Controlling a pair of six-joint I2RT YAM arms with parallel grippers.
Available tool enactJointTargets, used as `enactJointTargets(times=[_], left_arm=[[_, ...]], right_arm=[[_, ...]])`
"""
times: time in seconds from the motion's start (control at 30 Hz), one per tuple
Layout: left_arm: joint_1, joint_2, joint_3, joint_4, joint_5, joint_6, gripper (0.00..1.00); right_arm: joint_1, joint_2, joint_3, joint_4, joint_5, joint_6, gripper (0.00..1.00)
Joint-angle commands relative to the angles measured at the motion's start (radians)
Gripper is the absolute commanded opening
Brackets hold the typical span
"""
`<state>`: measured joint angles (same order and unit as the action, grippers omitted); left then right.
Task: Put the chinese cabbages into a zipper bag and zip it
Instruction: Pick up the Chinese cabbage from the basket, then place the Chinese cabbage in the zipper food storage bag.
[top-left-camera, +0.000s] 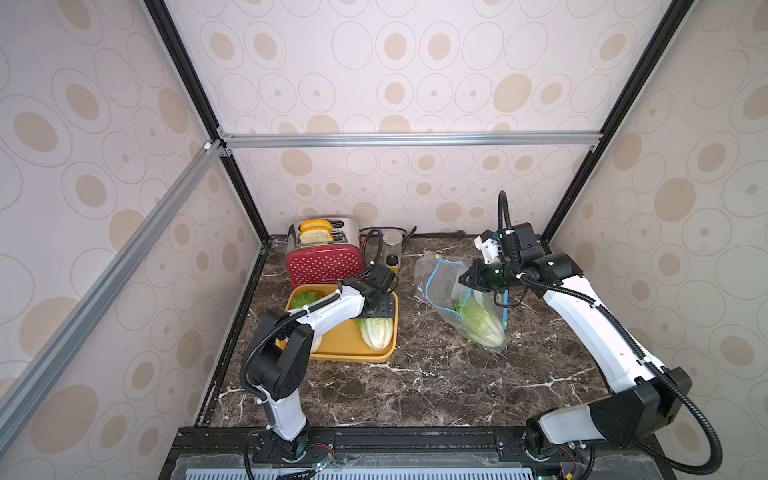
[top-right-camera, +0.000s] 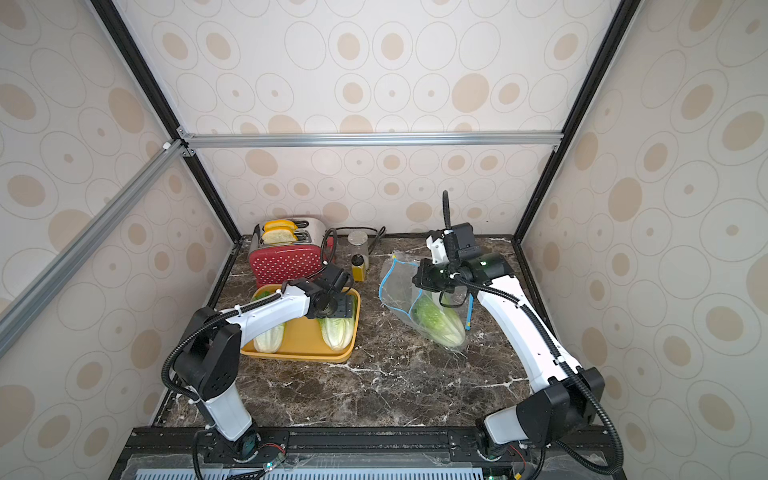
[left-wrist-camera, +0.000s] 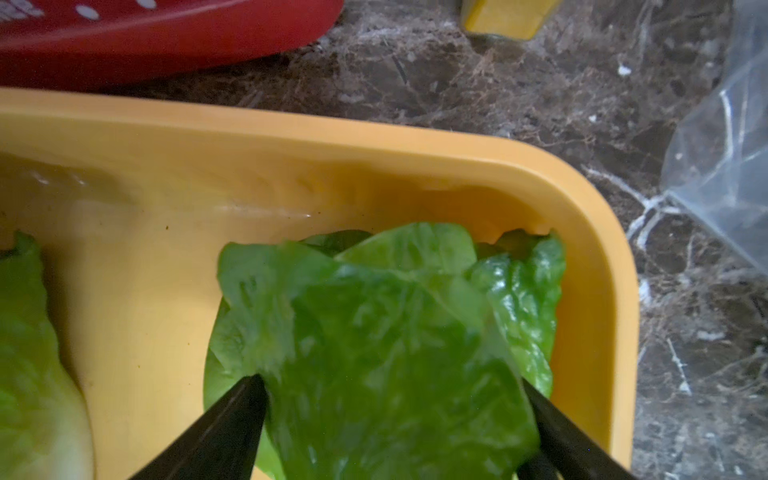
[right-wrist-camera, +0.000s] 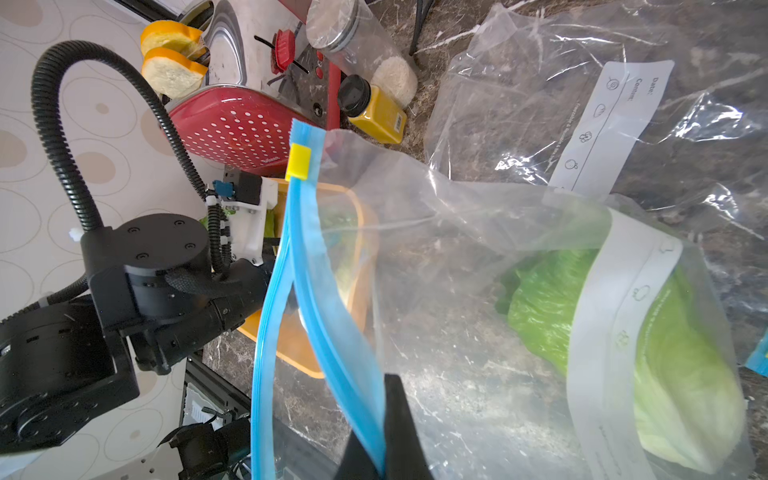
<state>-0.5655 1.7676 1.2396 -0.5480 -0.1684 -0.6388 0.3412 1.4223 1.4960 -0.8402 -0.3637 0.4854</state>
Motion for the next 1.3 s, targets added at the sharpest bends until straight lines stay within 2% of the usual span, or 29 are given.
enactJointTargets(times=[0.0, 0.13, 0.33, 0.53, 0.83, 1.03, 1.27], left_arm=[[0.008, -0.036, -0.026, 0.010, -0.036, -0.019, 0.81], [0.009, -0.056, -0.029, -0.002, -0.040, -0.021, 0.72], [0.008, -0.101, -0.047, 0.007, -0.039, -0.031, 0.66], [0.008, -0.144, -0.032, -0.038, -0.078, -0.046, 0.65], [0.009, -0.314, 0.023, -0.069, -0.138, -0.047, 0.63], [0.008, -0.419, 0.091, 0.008, -0.067, -0.062, 0.59], [-0.031, -0.455, 0.196, 0.132, -0.008, -0.103, 0.51]], right_arm=[[0.005, 0.003, 0.021, -0.008, 0.010, 0.002, 0.00], [0.005, 0.001, 0.026, -0.014, 0.012, -0.003, 0.00], [0.005, -0.011, 0.026, -0.013, 0.014, -0.001, 0.00], [0.005, -0.019, 0.025, -0.023, 0.025, -0.004, 0.00], [0.005, -0.020, 0.020, -0.018, 0.011, 0.006, 0.00], [0.005, -0.025, 0.007, 0.001, -0.004, 0.027, 0.00], [0.005, -0.020, 0.005, 0.024, -0.016, 0.049, 0.00]])
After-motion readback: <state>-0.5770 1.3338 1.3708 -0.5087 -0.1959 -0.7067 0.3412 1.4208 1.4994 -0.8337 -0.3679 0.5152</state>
